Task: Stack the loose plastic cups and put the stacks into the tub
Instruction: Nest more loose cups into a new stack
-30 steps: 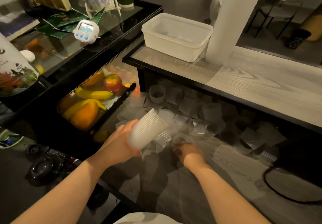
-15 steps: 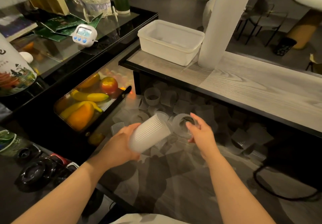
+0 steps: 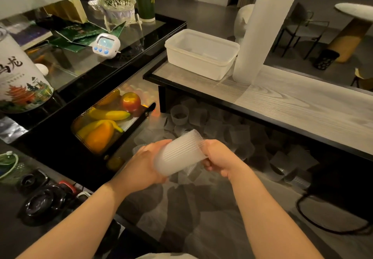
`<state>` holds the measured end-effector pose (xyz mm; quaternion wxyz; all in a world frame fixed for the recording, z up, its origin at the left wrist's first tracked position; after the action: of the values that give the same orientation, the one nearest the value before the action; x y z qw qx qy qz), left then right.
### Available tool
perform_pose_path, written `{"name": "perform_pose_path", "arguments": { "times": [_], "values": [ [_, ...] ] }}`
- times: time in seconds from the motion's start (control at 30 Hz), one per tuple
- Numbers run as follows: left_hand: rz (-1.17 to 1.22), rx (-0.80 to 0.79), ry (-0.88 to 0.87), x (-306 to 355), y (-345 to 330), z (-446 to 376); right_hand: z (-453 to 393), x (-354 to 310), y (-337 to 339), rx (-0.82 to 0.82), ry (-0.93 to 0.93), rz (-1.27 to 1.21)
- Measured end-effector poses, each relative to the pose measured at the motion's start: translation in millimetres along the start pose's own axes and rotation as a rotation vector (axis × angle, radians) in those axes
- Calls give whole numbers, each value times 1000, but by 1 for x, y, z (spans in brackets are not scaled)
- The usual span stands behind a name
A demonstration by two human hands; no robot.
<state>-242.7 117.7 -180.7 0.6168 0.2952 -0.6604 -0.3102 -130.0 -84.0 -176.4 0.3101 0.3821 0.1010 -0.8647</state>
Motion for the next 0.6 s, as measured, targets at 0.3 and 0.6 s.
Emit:
{"name": "perform_pose_path", "arguments": {
  "times": [0.3, 0.6],
  "values": [
    [24, 54, 78, -24, 21, -1, -35, -15, -27, 248, 109, -220],
    [80, 34, 145, -56, 37, -9, -86, 47, -40, 501, -89, 742]
  ]
}}
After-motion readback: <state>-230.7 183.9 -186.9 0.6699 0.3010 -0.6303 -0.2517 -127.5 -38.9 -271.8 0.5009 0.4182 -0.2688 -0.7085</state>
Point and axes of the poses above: each hand's wrist, its own z-axis away from the middle knuckle, its own y-axis out of the back of the hand, x = y × z, the point moved 2 cm from there along -z, towards the middle knuckle, and after that the axes turned 11 degrees about -y, right-handed, at the moved point
